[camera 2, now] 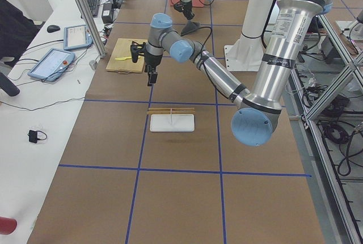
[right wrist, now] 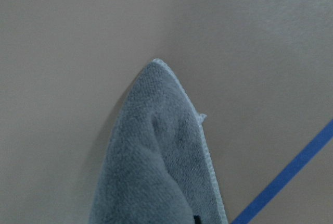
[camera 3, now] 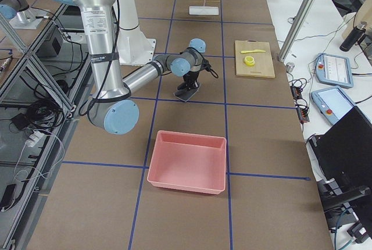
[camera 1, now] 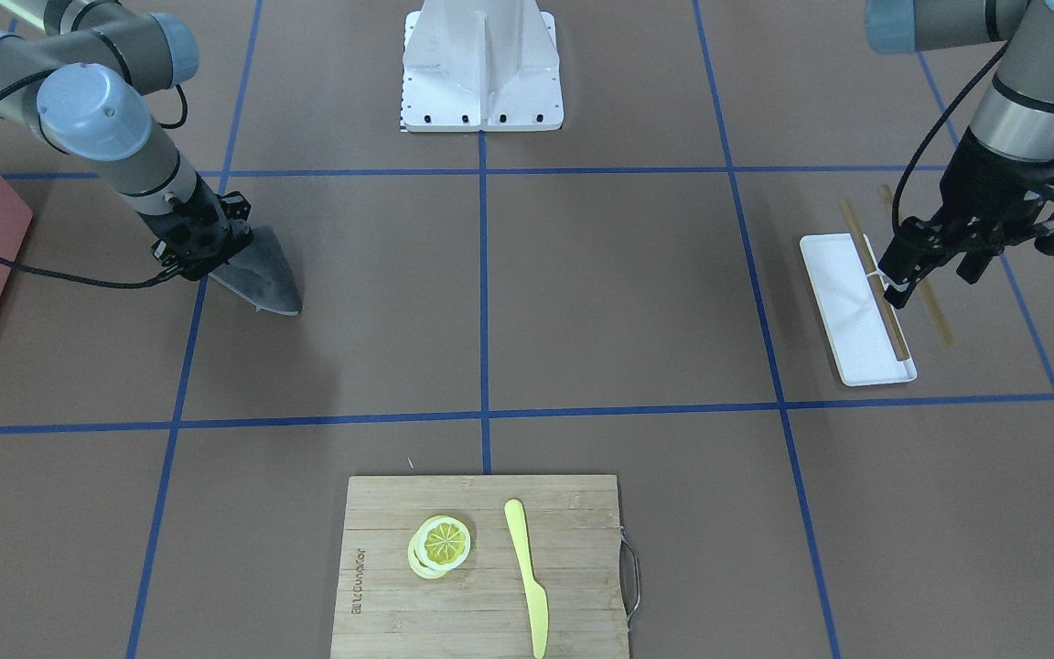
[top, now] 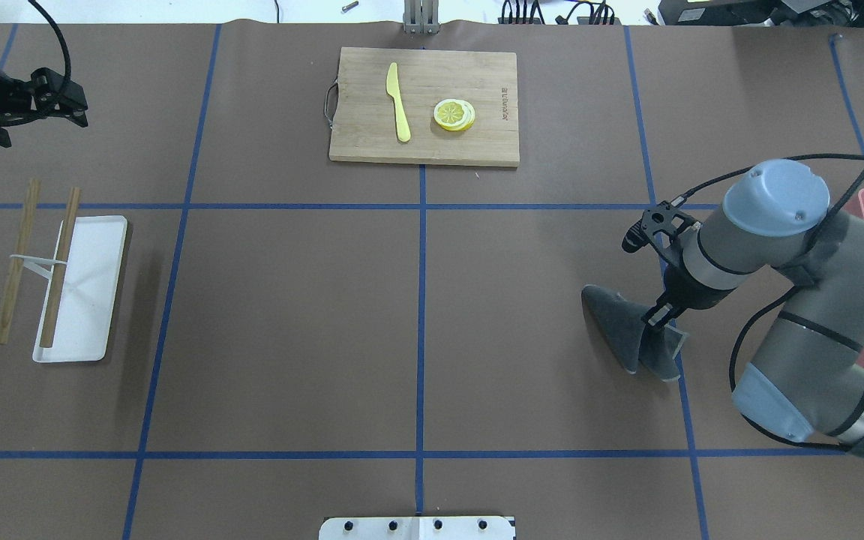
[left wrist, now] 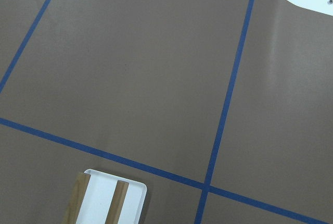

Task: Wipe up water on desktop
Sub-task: 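Lower the cloth onto the table and slide it away from the robot, then lift the cloth and press it down again nearer the table center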

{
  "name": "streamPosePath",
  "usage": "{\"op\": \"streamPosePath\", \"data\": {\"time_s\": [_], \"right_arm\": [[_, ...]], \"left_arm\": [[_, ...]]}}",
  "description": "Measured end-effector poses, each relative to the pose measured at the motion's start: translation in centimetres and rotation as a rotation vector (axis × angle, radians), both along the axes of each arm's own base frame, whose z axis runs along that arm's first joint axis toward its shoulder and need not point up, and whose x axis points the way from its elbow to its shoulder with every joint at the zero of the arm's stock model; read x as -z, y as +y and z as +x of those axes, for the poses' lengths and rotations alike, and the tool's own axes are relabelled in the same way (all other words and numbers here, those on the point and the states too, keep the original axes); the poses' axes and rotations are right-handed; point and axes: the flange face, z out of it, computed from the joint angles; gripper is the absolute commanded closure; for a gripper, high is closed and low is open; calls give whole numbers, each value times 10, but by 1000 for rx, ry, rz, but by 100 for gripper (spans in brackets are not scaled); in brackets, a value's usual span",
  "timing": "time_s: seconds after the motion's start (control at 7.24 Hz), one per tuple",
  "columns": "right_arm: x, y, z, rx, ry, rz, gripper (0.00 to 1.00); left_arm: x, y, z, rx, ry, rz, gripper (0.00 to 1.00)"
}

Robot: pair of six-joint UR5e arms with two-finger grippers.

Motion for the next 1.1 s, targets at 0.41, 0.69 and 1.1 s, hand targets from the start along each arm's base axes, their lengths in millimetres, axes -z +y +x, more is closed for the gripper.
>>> {"op": "streamPosePath", "data": {"time_s": [0.41,0.69,1.1], "right_arm": [[-32,-79,25,-23,37,16,100],[-49,-122,49,-19,40,21,100],[-64,-151,73,-23,50,30,100]], "left_arm": [[1,0,0,0,1,1,1],[1,0,0,1,2,1,2],[0,1,1,0,2,-2,2]]}}
